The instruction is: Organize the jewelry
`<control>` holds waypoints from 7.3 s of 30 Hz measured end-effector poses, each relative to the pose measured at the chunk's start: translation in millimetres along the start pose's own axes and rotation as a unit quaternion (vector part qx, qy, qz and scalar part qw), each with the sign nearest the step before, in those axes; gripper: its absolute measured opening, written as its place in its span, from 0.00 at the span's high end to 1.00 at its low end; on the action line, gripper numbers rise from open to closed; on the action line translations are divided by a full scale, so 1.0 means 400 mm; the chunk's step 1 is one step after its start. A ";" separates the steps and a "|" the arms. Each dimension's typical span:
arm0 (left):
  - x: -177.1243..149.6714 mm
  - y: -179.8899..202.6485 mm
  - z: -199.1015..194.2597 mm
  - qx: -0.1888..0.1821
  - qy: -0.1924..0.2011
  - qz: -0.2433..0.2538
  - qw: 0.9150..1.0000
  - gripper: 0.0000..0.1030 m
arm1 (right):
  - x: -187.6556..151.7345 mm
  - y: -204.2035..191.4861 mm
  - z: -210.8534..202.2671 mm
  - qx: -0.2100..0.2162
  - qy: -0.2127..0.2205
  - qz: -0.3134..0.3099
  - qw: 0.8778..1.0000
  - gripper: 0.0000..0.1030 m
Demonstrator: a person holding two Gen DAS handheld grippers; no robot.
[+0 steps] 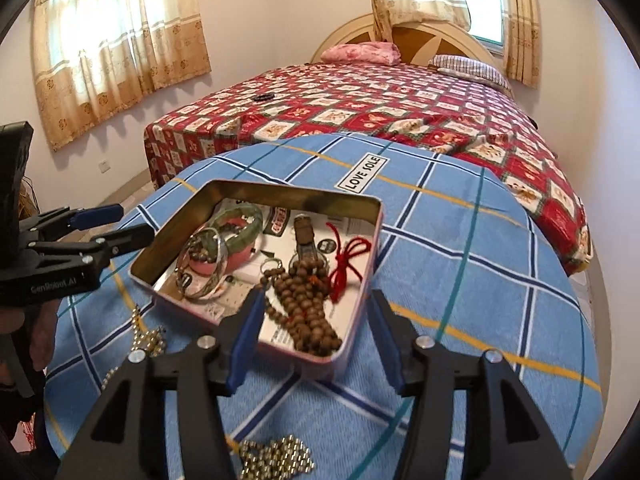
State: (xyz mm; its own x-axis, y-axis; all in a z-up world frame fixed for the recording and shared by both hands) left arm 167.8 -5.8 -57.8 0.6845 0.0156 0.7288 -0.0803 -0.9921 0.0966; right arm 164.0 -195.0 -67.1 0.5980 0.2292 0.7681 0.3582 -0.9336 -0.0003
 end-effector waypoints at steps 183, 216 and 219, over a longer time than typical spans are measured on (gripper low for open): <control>0.063 0.068 -0.024 -0.013 0.039 0.022 0.999 0.36 | 0.078 -0.006 0.005 -0.014 0.034 -0.013 0.999 0.45; 0.059 0.063 -0.024 -0.010 0.035 0.020 0.999 0.36 | 0.076 -0.008 -0.006 -0.011 0.038 -0.011 0.999 0.45; 0.058 0.062 -0.023 -0.010 0.034 0.020 0.999 0.36 | 0.076 -0.008 -0.006 -0.011 0.038 -0.011 0.999 0.45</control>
State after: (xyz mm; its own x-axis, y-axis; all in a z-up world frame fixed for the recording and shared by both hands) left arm 175.0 -29.1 -32.5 0.6297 -0.0143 0.7767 -0.1208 -0.9895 0.0797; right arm 179.3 -185.9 -42.2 0.5338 0.2293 0.8139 0.3550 -0.9344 0.0305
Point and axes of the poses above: each gripper's, at about its wrist camera, not at the fingertips, and z roughly the way its jaws point, y to its right, x to its top, the point moved 5 cm from there along z, roughly the way its jaws point, and after that the axes turned 6 degrees about -z, right-handed, at the moved point
